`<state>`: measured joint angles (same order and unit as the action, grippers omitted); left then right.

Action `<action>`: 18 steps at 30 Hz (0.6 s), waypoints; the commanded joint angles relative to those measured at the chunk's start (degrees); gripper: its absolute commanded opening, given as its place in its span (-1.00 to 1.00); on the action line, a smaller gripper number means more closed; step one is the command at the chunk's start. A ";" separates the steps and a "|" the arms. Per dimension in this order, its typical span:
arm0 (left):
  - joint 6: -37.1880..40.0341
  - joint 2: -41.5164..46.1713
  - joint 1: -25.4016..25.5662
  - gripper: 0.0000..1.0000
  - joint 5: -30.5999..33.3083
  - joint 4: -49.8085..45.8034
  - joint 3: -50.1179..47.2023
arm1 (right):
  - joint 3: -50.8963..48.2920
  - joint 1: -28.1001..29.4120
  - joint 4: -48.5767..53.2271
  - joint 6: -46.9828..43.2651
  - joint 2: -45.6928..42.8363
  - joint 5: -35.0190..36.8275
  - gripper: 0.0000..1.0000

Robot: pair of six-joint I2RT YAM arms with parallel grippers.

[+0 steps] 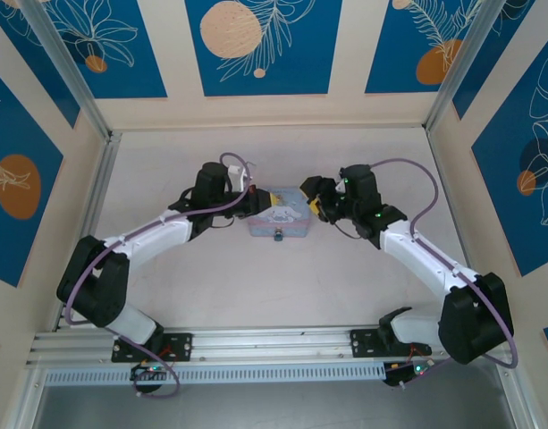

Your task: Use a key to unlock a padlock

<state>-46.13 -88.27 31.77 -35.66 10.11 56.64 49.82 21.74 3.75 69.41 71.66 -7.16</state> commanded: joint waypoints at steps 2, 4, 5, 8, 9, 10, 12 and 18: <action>8.87 -3.10 0.22 -1.00 -6.66 -6.05 5.45 | 3.73 -4.74 1.03 -18.29 3.27 -15.05 0.12; 11.63 -4.77 0.17 -1.00 -8.94 -8.82 7.53 | 5.30 -5.54 2.77 -23.35 5.10 -18.49 0.07; 13.22 -5.63 0.18 -1.00 -9.89 -10.70 8.69 | 5.61 -5.90 2.51 -25.39 5.77 -20.19 0.07; 17.08 -7.68 0.16 -1.00 -11.67 -15.50 11.51 | 4.99 -7.18 -0.22 -27.54 6.72 -24.77 0.05; 17.87 -8.22 0.17 -1.00 -12.24 -16.44 12.15 | 4.73 -7.56 -1.50 -27.66 6.89 -26.06 0.03; 18.44 -8.78 0.18 -1.00 -12.69 -17.25 12.79 | 4.39 -7.82 -2.34 -27.61 7.07 -27.27 0.02; 19.71 -9.99 0.17 -1.00 -13.88 -18.61 14.27 | 3.90 -8.26 -3.74 -27.61 7.71 -29.12 -0.02; 20.49 -13.74 0.22 -1.00 -17.19 -19.14 18.17 | 2.39 -8.69 -7.48 -26.23 10.46 -32.41 -0.10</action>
<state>-28.25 -100.57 31.77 -48.90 -7.31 72.03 53.52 13.28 -1.06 44.23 80.68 -35.00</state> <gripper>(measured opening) 0.045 0.454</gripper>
